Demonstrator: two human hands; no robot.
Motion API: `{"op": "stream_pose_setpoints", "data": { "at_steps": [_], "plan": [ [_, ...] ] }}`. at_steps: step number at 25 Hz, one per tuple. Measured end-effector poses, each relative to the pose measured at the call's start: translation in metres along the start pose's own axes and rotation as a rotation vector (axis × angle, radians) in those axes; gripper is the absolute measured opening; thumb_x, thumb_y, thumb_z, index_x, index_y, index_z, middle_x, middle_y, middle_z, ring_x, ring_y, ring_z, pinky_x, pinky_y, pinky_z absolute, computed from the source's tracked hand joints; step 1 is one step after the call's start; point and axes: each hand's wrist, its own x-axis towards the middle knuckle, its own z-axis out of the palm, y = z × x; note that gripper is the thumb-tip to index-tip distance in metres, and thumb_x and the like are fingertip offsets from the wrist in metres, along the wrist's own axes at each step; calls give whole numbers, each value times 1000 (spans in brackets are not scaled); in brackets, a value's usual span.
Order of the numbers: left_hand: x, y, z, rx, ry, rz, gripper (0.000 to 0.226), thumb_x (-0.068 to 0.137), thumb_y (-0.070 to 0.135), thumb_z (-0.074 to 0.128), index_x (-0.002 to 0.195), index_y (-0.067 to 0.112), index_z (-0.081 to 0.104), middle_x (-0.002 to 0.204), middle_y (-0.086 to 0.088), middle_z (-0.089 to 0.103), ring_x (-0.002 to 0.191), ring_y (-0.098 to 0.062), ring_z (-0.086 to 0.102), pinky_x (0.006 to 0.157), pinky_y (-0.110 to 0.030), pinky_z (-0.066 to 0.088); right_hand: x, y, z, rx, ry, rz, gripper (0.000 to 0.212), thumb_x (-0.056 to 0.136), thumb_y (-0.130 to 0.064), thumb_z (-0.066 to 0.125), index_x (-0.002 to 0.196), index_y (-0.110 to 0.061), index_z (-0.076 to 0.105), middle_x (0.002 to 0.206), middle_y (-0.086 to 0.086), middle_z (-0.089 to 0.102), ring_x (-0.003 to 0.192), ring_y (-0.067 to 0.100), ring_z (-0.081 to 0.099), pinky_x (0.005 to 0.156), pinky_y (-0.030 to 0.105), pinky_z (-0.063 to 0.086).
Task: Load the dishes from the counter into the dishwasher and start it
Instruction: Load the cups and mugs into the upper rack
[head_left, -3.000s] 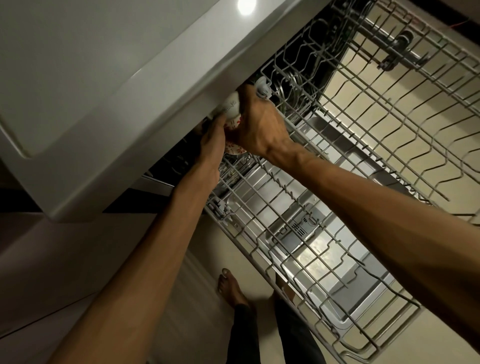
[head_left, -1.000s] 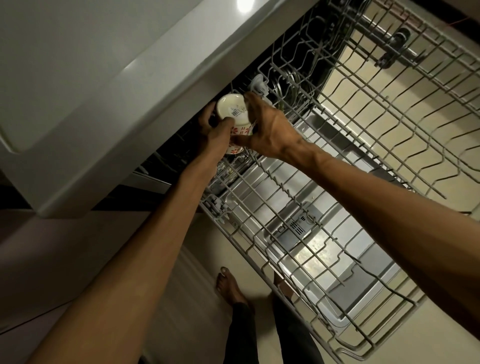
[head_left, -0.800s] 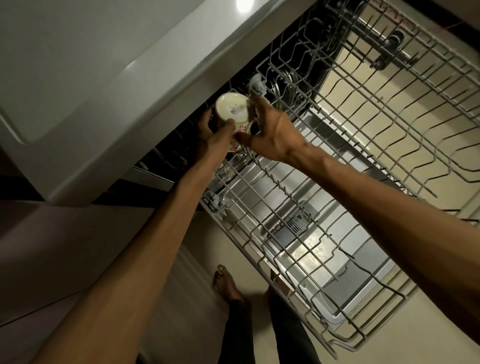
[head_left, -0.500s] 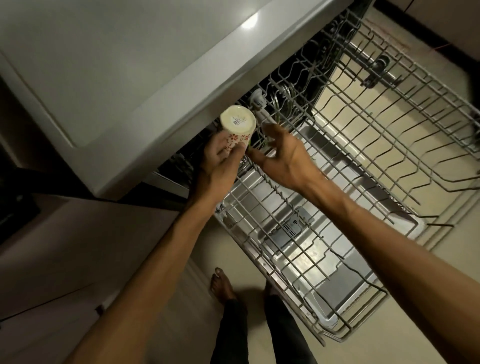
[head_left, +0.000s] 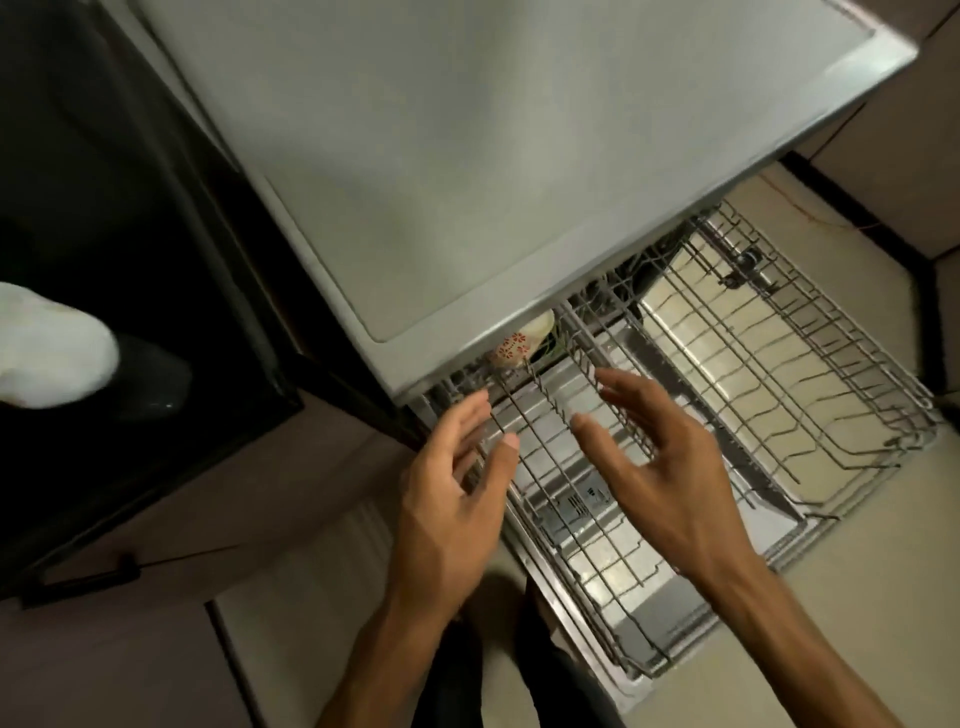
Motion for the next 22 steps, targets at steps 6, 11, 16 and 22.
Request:
{"op": "stream_pose_setpoints", "data": {
  "at_steps": [6,11,16,22],
  "plan": [
    [-35,37,-47,-76,234,69,36,91,36,58,127,39,55,126,22,61,117,8,54,101,-18,43,-8,-78,3,-14,-64,-185,48,86,-45,64,131,-41,47,120,-39,45,115,-24,42,90,-2,35],
    [-64,58,-88,-165,402,72,42,87,37,59,129,29,58,123,19,64,116,8,56,98,-11,44,-20,-130,18,-6,-169,-272,52,87,-50,65,135,-34,51,128,-30,52,122,-17,43,95,8,40],
    [-94,67,-129,-213,509,71,45,85,38,58,130,29,57,124,19,64,116,11,55,98,-14,44,-37,-175,39,14,-253,-326,53,85,-48,67,134,-36,51,132,-23,55,124,-11,45,95,1,34],
    [-127,71,-188,-312,625,37,37,81,39,61,119,35,61,119,17,66,110,9,59,88,-10,44,-58,-231,73,-16,-301,-398,57,83,-46,69,136,-37,49,131,-25,53,122,-18,41,93,-4,30]
  ]
}}
